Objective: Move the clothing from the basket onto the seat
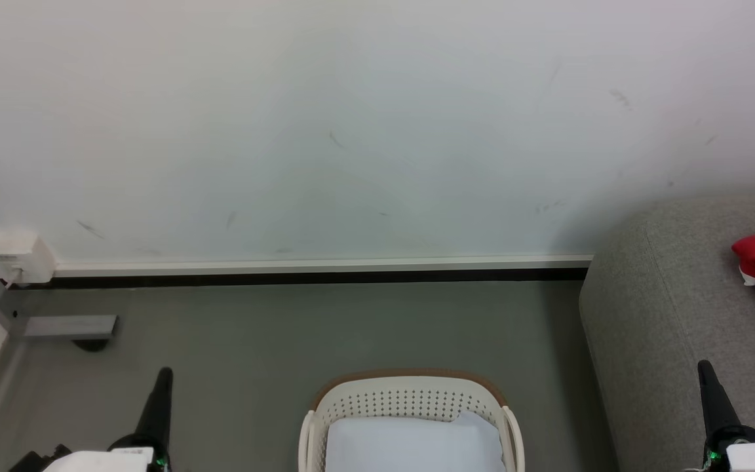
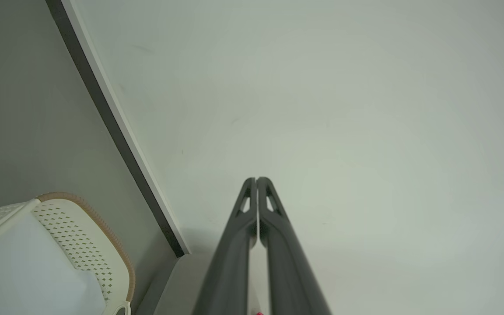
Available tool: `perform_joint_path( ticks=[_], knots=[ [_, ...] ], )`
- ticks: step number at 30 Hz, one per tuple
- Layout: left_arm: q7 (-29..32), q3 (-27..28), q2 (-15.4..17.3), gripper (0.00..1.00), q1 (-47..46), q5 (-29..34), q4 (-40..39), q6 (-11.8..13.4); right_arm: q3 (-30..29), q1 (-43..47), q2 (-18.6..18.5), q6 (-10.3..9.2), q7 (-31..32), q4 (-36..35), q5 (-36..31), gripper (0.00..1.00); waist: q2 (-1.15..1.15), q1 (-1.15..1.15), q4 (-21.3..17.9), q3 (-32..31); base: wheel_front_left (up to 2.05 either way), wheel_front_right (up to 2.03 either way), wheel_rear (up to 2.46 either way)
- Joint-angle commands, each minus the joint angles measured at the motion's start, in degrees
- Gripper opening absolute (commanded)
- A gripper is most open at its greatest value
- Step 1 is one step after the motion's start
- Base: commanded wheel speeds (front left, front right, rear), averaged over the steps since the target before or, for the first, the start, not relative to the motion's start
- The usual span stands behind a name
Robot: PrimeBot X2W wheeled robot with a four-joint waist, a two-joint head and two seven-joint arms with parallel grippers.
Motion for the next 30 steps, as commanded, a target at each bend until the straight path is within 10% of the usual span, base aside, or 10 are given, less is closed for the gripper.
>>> perform_joint_path(
  ticks=[1,30],
  knots=[
    [0.5,0.2,0.5,0.0,-0.9,-1.7,-0.2,-0.4,-0.3,-1.0,-0.4,-0.11,0.3,-0.5,1.1,0.0,0.0,0.0,0.0,0.0,0.0,0.0,0.0],
    [3.2,0.6,0.6,0.0,-2.5,-11.8,0.1,-1.1,-1.5,-1.9,-0.3,-0.14,3.0,-0.8,11.0,0.0,0.0,0.0,0.6,0.5,0.0,0.0,0.0]
  ],
)
